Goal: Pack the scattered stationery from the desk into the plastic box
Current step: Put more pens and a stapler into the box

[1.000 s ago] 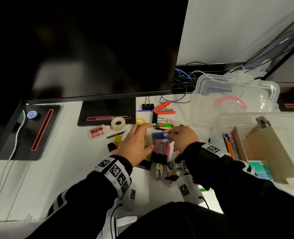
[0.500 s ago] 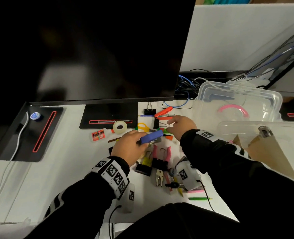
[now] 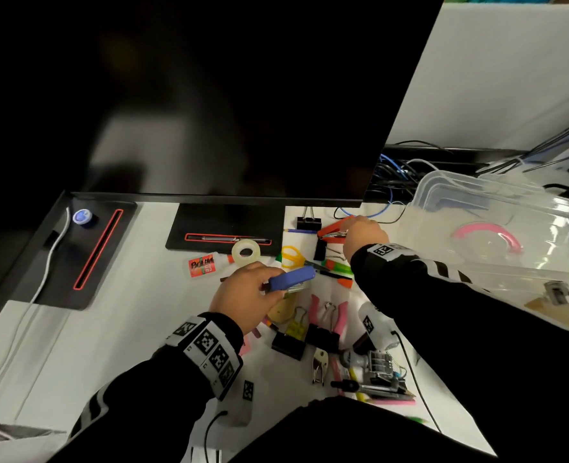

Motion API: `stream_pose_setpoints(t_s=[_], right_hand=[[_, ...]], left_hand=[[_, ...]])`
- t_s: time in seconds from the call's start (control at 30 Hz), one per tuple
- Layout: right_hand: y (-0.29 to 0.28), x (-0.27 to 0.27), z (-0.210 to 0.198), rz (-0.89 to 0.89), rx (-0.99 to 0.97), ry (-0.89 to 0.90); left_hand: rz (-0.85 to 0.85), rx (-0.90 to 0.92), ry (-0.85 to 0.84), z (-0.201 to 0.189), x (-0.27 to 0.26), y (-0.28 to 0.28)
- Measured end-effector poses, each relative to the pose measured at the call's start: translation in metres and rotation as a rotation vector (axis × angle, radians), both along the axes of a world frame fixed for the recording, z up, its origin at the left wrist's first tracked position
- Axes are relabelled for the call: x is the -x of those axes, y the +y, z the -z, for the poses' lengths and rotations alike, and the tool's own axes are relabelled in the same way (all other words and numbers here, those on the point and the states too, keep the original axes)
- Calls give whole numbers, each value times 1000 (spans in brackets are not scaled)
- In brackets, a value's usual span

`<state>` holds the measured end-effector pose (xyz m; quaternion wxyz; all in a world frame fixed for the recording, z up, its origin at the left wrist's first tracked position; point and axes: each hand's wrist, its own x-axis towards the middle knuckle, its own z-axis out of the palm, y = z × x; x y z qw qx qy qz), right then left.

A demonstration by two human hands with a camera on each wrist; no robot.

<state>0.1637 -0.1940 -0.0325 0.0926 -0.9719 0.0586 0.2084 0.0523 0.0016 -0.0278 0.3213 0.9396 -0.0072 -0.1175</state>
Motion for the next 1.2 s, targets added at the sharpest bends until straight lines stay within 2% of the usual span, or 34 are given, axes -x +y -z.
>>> stream_pose_setpoints(t_s=[0.27,0.47,0.7,0.9,1.07,1.2], right_hand=[[-2,-4,15,-66,161,17],[-5,-1,16,-60,130,33],[0,13,-13,-19,-31,-6],[-3,56,-56,10,-201,-210],[-16,93,-93,43,-382,-150],[-38,119,-113,108,-461,-198]], left_hand=[[-6,18,50,0,3,-1],[-11,44,75,3,8,-1],[-52,59,43,4,12,-1],[-64,72,-13,-1,13,-4],[-35,99,-81,-13,15,-20],[17,146,-159,-30,19,-44]])
